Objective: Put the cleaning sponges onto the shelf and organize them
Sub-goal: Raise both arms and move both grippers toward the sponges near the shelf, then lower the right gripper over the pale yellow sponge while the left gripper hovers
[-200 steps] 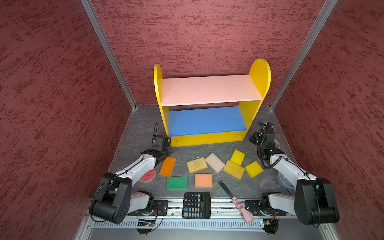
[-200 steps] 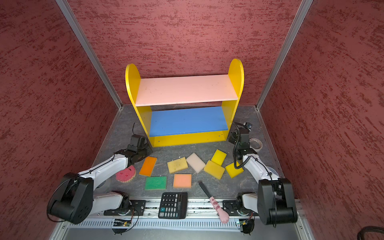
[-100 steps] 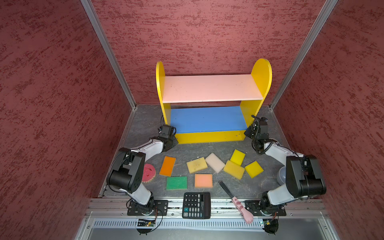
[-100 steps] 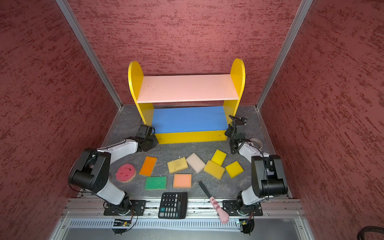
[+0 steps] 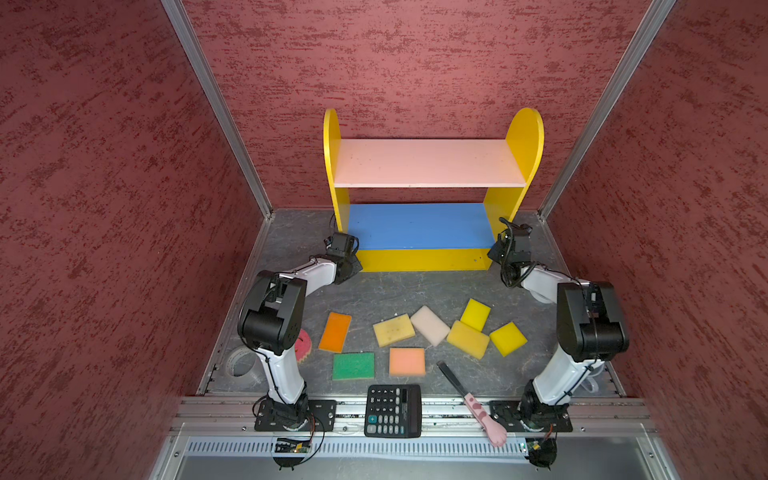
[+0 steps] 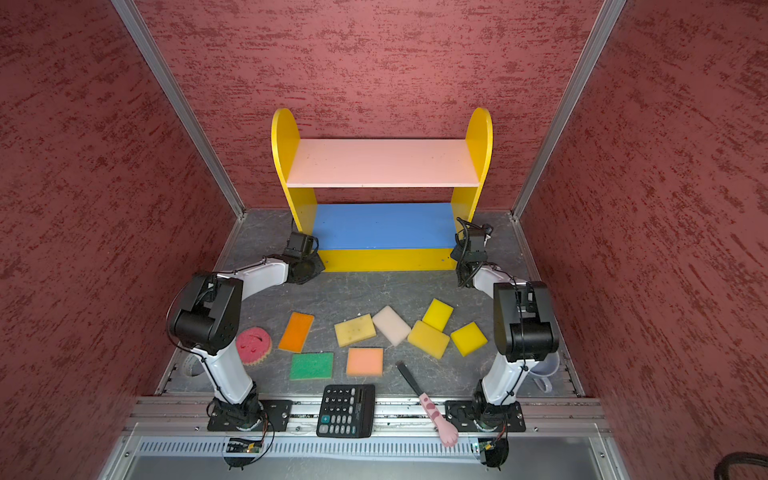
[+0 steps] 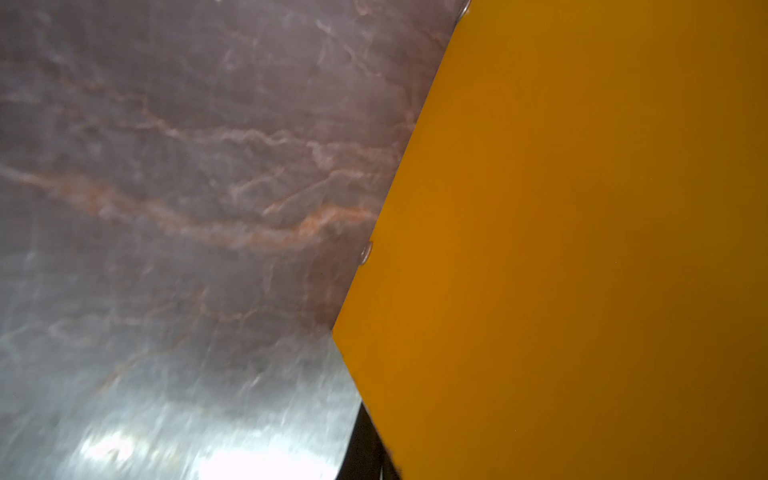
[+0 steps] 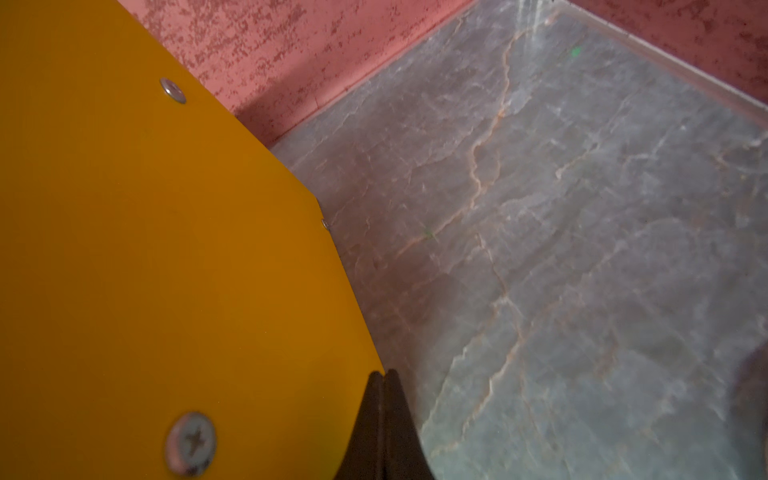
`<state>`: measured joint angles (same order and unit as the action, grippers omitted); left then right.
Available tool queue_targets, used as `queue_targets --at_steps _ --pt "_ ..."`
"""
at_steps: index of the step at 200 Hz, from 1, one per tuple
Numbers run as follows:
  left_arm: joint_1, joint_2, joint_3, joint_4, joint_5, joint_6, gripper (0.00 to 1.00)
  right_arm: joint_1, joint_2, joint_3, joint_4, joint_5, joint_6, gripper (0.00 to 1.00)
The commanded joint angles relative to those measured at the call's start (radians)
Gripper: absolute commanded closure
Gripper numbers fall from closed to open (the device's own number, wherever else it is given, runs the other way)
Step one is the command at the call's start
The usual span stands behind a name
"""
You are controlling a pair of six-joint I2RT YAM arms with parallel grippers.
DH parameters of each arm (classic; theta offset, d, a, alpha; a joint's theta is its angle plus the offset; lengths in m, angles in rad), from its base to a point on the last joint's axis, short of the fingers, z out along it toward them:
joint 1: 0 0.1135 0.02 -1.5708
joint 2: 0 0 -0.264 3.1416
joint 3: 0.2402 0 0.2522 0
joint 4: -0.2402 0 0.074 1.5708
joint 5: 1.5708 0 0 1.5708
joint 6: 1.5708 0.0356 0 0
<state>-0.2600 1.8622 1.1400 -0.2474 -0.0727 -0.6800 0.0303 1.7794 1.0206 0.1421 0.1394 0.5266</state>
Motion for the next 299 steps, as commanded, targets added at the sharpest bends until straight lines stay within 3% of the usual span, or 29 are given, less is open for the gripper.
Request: queue_targets --at_steps 1,50,108,144,152,172,215,229,238,253,260,275,299 --pt "-0.019 0.06 0.058 0.025 0.018 0.083 1.0 0.02 0.04 0.062 0.044 -0.028 -0.006 1.0" --pt "-0.012 0.12 0.135 -0.006 0.05 0.086 1.0 0.02 0.093 0.102 0.035 -0.027 -0.009 1.0" --pt "-0.024 0.036 0.05 0.0 0.062 0.062 1.0 0.02 0.039 0.047 0.034 -0.088 0.024 1.0" --pt "-0.051 -0.09 -0.044 -0.015 0.03 0.062 1.0 0.028 -0.098 -0.074 0.005 -0.16 0.037 1.0" --pt "-0.056 -0.124 -0.071 -0.019 0.023 0.06 1.0 0.033 -0.14 -0.108 -0.007 -0.166 0.031 0.96" --pt "-0.065 -0.193 -0.124 -0.032 0.02 0.059 1.0 0.057 -0.254 -0.195 -0.056 -0.149 0.008 0.89" --pt "-0.064 -0.316 -0.23 -0.073 0.031 0.059 1.0 0.14 -0.535 -0.365 -0.169 -0.162 -0.078 0.88" --pt "-0.062 -0.377 -0.276 -0.064 0.029 0.053 0.91 0.201 -0.588 -0.387 -0.229 -0.148 -0.12 0.89" --pt "-0.06 -0.418 -0.305 -0.06 0.027 0.048 0.82 0.25 -0.611 -0.398 -0.254 -0.15 -0.142 0.84" --pt "-0.052 -0.482 -0.342 -0.054 0.029 0.051 0.52 0.347 -0.624 -0.405 -0.289 -0.132 -0.165 0.67" --pt "-0.043 -0.504 -0.352 -0.053 0.037 0.055 0.43 0.393 -0.619 -0.404 -0.299 -0.131 -0.18 0.6" --pt "-0.01 -0.546 -0.363 -0.052 0.075 0.062 0.3 0.48 -0.594 -0.402 -0.312 -0.116 -0.196 0.48" --pt "0.057 -0.589 -0.374 -0.043 0.155 0.047 0.16 0.579 -0.534 -0.403 -0.295 -0.132 -0.19 0.43"
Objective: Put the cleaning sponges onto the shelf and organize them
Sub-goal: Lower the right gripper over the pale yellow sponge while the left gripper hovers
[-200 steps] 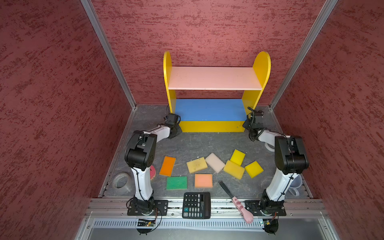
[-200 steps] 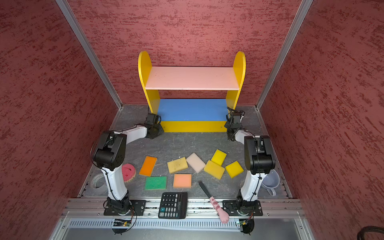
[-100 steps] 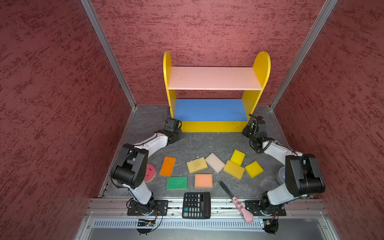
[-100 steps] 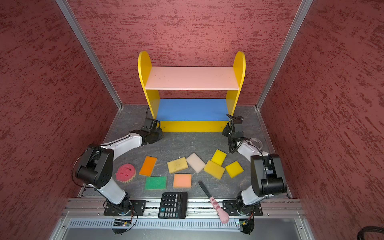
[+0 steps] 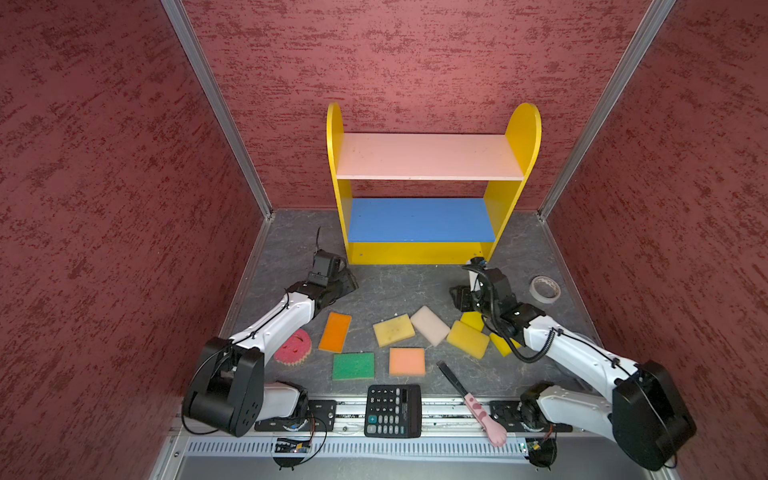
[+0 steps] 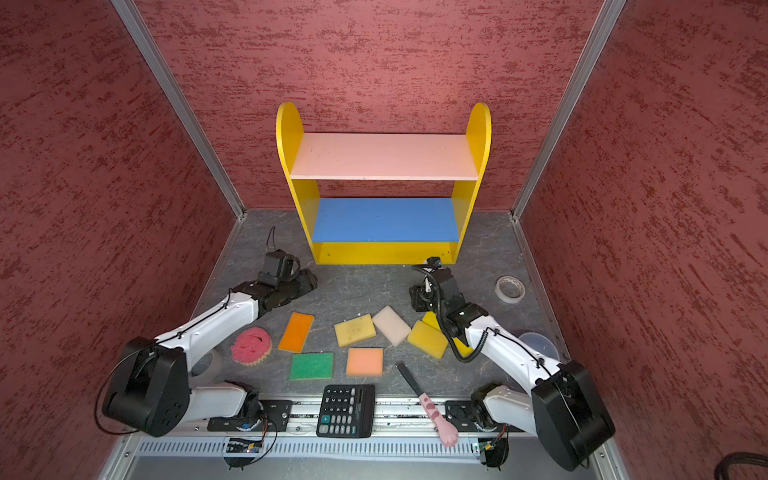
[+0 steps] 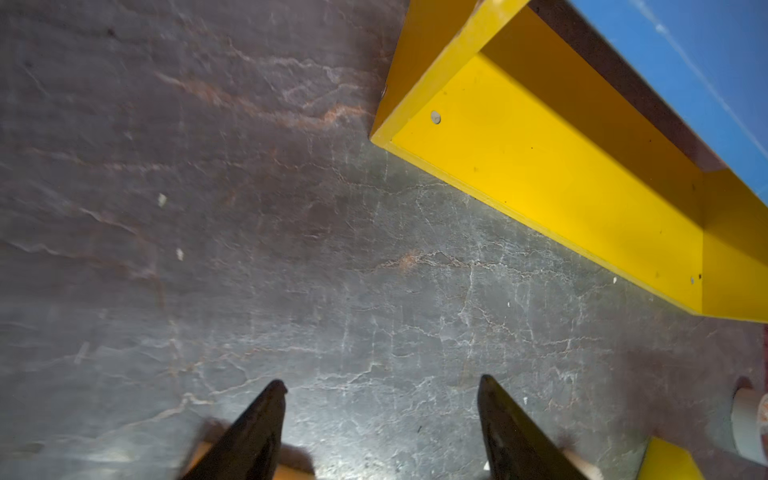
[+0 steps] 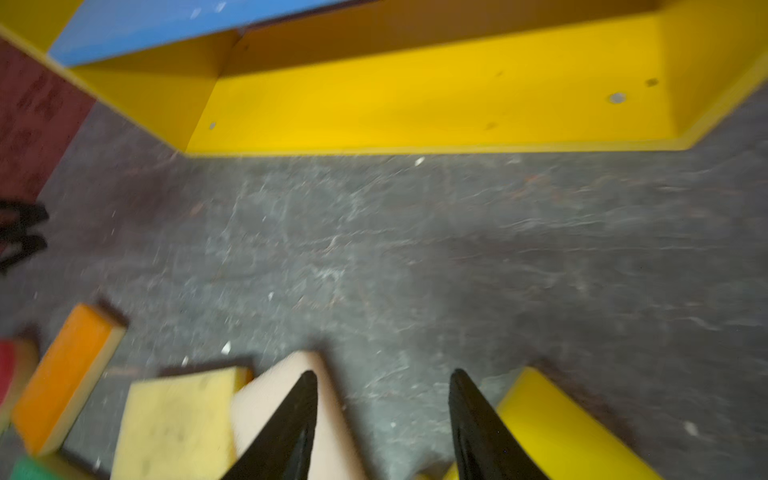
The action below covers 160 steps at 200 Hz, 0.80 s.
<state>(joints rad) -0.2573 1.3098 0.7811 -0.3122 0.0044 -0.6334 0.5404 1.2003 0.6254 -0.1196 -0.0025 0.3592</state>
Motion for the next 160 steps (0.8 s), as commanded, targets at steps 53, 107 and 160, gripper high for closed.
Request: queue_targets --at_steps 53,107,160 --pt "0.172 -0.085 -0.056 0.055 0.17 -0.026 0.17 0.281 0.198 0.122 -0.026 0.011 -0.014 0.51" --pt "0.196 -0.118 -0.082 0.032 0.148 -0.02 0.17 0.357 0.29 0.188 -0.07 -0.092 0.098 0.49" --pt "0.192 -0.078 -0.095 0.082 0.143 -0.037 0.16 0.384 0.36 0.159 -0.062 -0.181 0.176 0.49"
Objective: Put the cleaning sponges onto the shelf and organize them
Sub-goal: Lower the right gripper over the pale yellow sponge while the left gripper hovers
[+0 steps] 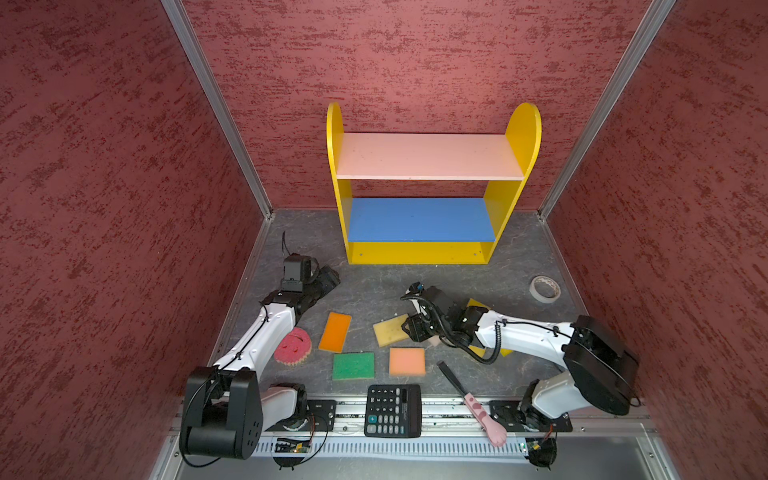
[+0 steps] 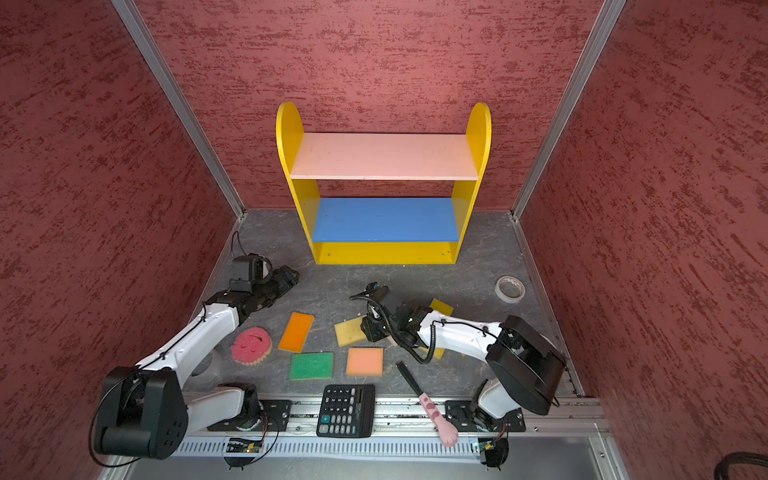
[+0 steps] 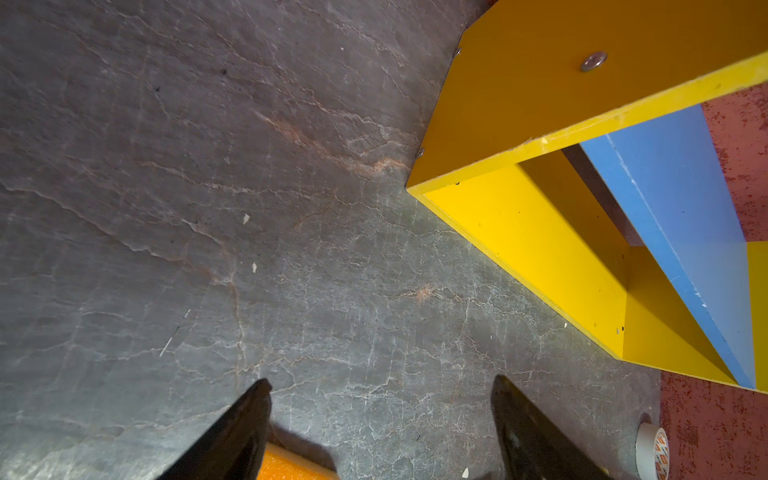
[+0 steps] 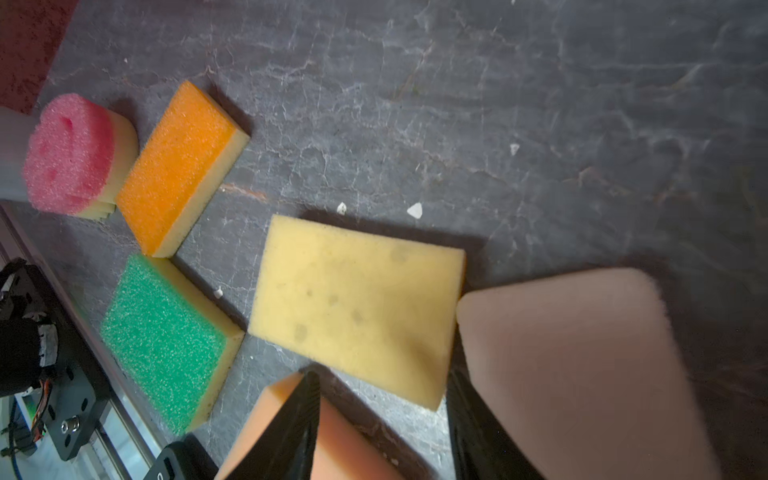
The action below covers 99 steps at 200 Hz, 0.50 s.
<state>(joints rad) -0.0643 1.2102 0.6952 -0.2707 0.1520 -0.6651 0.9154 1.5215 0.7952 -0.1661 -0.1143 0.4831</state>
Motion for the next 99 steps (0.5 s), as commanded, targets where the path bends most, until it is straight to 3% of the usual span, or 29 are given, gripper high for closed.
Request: queue_targets --at_steps 1,59,99 --pt "-0.002 0.023 -0.008 0.042 -0.004 -0.006 0.16 0.009 0.041 -0.011 -0.014 -0.071 0.053 0.5" --pt "-0.024 0.122 -0.011 0.098 0.049 -0.019 0.17 -0.015 0.186 0.084 0.028 -0.051 0.025 0.48" --pt "-0.037 0.172 0.02 0.105 0.057 -0.019 0.15 -0.082 0.362 0.327 0.058 -0.053 -0.064 0.47"
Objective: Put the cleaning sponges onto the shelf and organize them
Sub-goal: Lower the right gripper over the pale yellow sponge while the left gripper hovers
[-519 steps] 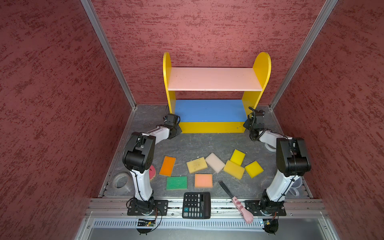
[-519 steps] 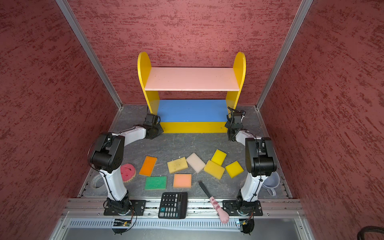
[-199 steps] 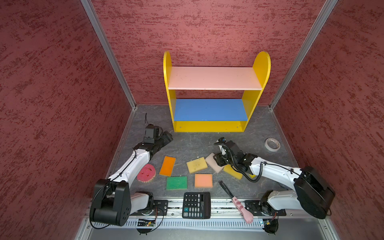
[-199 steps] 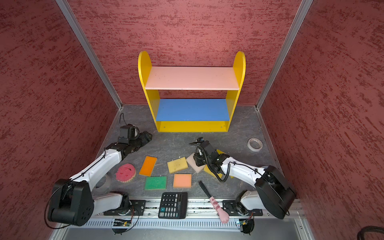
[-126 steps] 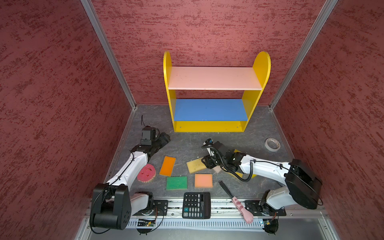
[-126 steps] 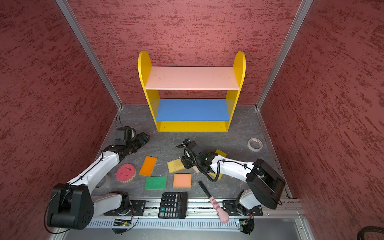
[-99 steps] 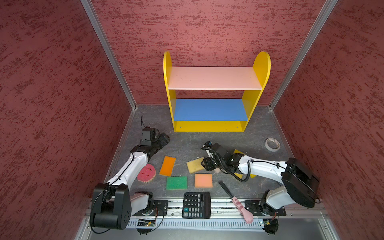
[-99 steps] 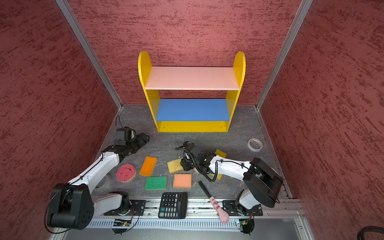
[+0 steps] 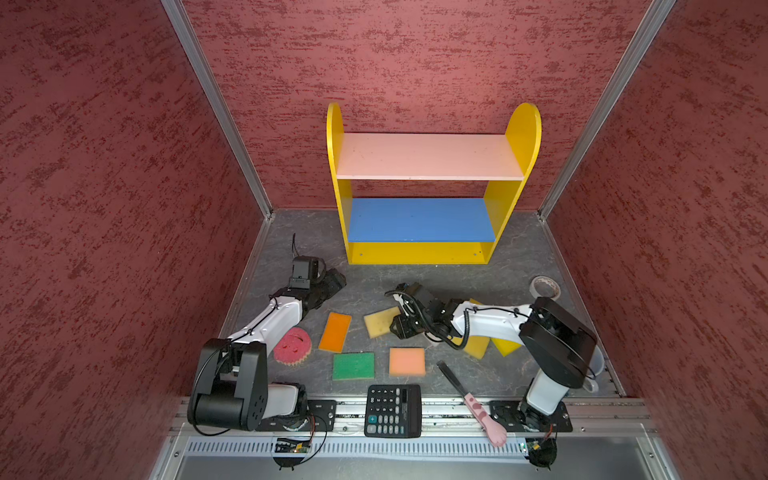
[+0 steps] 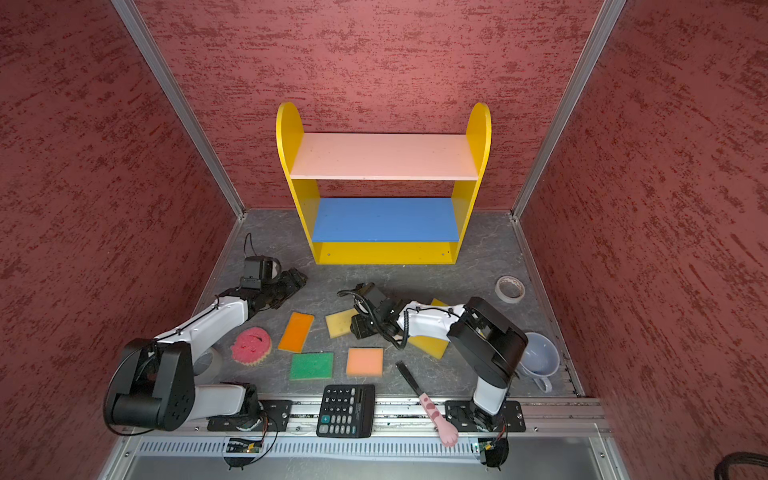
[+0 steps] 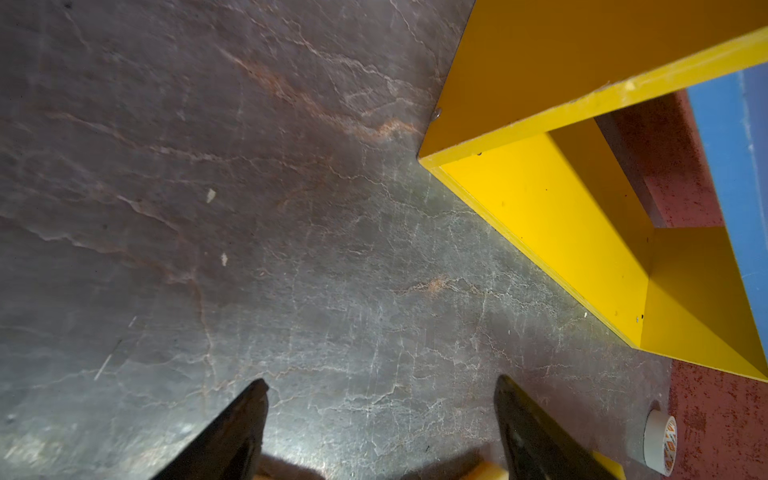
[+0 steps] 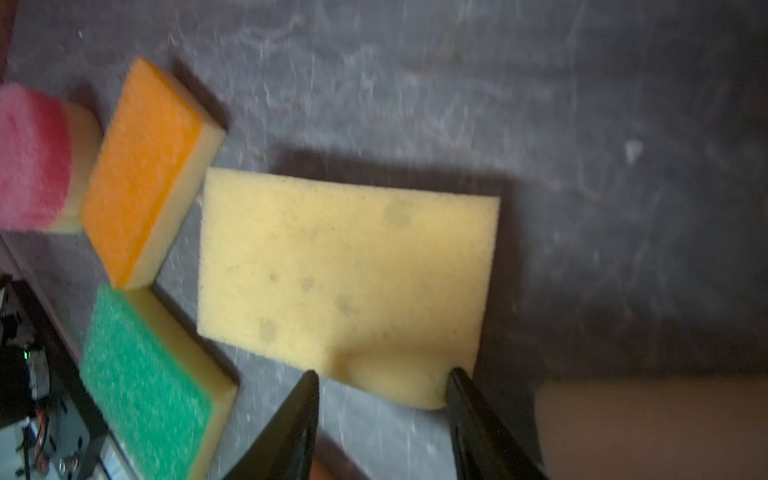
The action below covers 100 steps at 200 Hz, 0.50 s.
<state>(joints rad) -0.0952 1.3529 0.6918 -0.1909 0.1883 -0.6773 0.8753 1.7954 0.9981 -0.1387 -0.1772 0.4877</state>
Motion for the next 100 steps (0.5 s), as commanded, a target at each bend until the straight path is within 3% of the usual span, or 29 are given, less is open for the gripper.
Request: queue_targets --at_steps 1,38,70,100 --pt "-0.007 0.03 0.025 0.027 0.021 -0.007 0.15 -0.044 0.091 0.132 0.032 0.01 -0.072 0.47" --pt "-0.015 0.022 0.049 0.009 0.023 0.0 0.15 -0.073 0.163 0.304 0.002 0.043 -0.127 0.45" --pt "-0.014 -0.017 0.043 -0.046 -0.025 0.025 0.14 -0.068 0.078 0.26 0.001 0.064 -0.107 0.44" --pt "-0.017 -0.028 0.025 -0.044 -0.021 0.027 0.22 -0.055 0.008 0.152 0.022 0.036 -0.036 0.44"
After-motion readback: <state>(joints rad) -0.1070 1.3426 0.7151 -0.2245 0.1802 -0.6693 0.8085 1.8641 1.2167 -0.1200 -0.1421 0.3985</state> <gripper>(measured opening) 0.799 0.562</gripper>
